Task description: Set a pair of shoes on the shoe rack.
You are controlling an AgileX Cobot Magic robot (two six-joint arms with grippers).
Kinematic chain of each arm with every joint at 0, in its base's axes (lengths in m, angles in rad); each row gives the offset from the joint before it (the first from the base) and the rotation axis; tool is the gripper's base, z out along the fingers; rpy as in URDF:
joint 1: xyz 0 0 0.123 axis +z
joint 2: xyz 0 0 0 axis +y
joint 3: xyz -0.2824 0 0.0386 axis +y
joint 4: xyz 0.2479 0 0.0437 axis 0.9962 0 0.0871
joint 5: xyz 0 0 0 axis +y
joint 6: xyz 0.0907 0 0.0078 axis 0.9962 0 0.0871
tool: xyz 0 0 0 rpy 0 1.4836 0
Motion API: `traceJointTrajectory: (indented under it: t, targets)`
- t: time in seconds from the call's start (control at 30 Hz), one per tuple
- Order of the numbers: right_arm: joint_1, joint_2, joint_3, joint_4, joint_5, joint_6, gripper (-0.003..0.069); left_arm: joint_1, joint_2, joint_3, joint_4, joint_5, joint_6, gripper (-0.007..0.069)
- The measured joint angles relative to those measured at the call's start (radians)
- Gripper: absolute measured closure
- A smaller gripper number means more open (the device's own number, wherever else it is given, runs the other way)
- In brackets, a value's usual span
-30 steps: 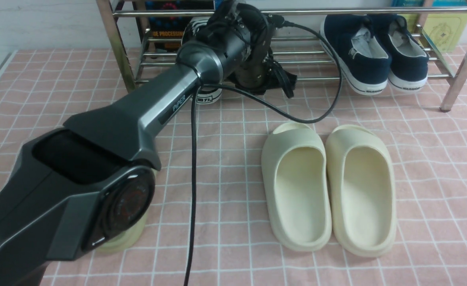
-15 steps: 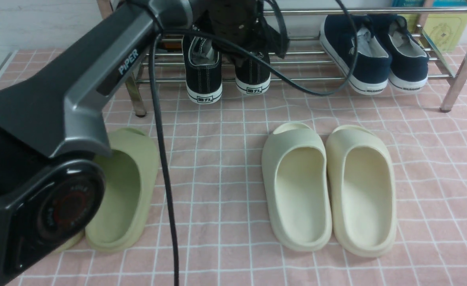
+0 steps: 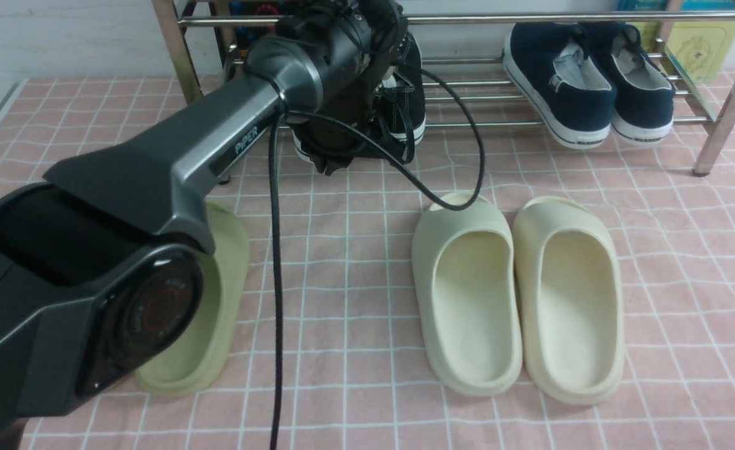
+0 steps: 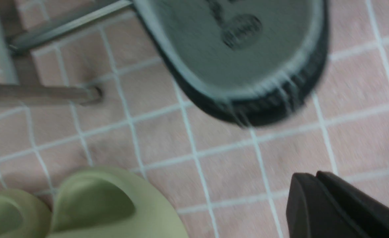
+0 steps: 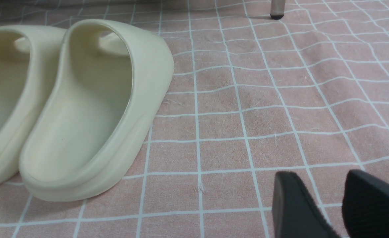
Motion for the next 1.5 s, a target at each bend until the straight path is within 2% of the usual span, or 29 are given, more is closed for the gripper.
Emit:
traceJointTrajectory:
  t: [0.1,0.5,0.73,0.87,1.17,1.3,1.4,1.5]
  targets:
    - [0.000,0.000,0.000,0.000,0.000,0.000,0.0419,0.000,0.000,0.000,0.045,-0.062,-0.043,0.0580]
    - [0.000,0.000,0.000,-0.046,-0.001,0.000,0.0419,-0.009,-0.004,0.000,0.147,-0.089,-0.158,0.0574]
    - [0.000,0.000,0.000,-0.070,-0.001,0.000,0.0419,-0.017,-0.039,0.000,0.101,0.030,-0.119,0.0573]
    - [0.000,0.000,0.000,-0.071,-0.001,0.000,0.0419,-0.054,-0.121,0.001,0.085,0.045,-0.096,0.0573]
    - [0.000,0.000,0.000,-0.072,-0.001,0.000,0.0419,-0.232,-0.547,0.001,0.085,0.045,0.005,0.0573]
    - [0.000,0.000,0.000,-0.072,-0.001,0.000,0.0419,-0.258,-0.673,0.042,0.086,0.045,0.013,0.0571]
    - [0.000,0.000,0.000,-0.072,-0.001,0.000,0.0419,-0.263,-0.825,0.181,0.094,0.045,-0.004,0.0570]
    - [0.000,0.000,0.000,-0.074,-0.001,0.000,0.0419,-0.263,-1.023,0.460,0.134,0.015,-0.075,0.0570]
